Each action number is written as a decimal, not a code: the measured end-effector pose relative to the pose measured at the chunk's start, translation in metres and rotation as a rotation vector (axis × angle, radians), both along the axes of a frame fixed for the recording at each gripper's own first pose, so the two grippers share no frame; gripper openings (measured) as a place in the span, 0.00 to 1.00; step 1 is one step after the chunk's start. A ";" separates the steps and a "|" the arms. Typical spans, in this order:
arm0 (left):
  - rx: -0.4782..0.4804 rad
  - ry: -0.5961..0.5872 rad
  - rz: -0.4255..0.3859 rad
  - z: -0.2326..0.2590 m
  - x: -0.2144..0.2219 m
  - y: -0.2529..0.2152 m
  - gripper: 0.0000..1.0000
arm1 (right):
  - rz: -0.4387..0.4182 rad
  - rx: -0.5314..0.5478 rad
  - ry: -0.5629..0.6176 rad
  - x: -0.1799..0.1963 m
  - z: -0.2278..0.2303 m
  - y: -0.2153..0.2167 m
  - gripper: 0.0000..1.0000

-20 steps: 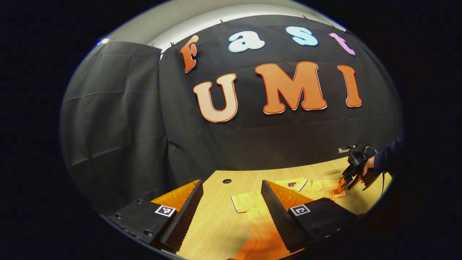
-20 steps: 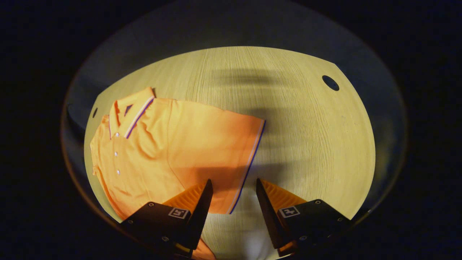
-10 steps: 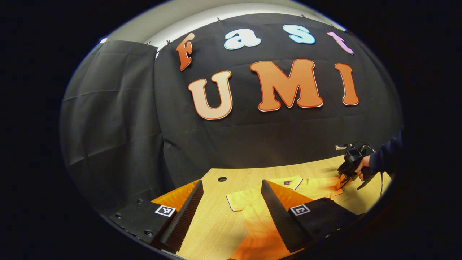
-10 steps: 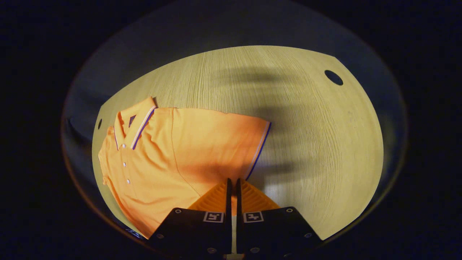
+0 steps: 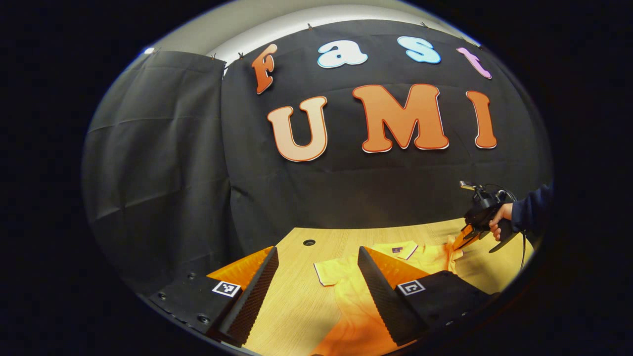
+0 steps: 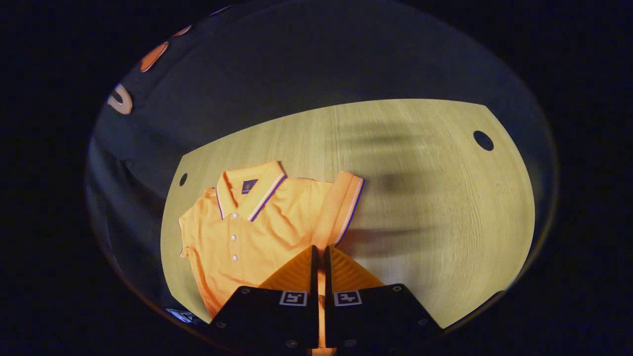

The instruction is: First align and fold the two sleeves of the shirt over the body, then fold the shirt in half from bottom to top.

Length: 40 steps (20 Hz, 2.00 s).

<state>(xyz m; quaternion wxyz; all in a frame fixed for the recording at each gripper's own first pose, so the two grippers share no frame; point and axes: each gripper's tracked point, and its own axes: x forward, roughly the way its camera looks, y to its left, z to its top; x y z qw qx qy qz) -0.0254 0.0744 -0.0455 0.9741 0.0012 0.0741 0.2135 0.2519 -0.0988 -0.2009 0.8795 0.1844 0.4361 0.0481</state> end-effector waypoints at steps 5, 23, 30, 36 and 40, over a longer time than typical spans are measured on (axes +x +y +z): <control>-0.114 0.062 0.014 -0.027 0.001 0.014 0.99 | 0.086 0.024 -0.042 -0.004 0.010 0.046 0.16; -0.539 0.660 -0.311 -0.178 0.147 0.051 0.98 | -0.366 -0.116 -0.356 -0.154 0.093 0.028 0.95; -0.556 0.856 -0.322 -0.240 0.202 0.071 0.98 | -0.543 -0.233 -0.426 -0.238 0.126 0.033 0.98; -0.548 0.938 -0.318 -0.259 0.231 0.072 0.98 | -0.568 -0.296 -0.446 -0.271 0.140 0.038 0.99; -0.560 0.997 -0.267 -0.279 0.245 0.075 0.98 | -0.591 -0.295 -0.460 -0.287 0.144 0.045 0.99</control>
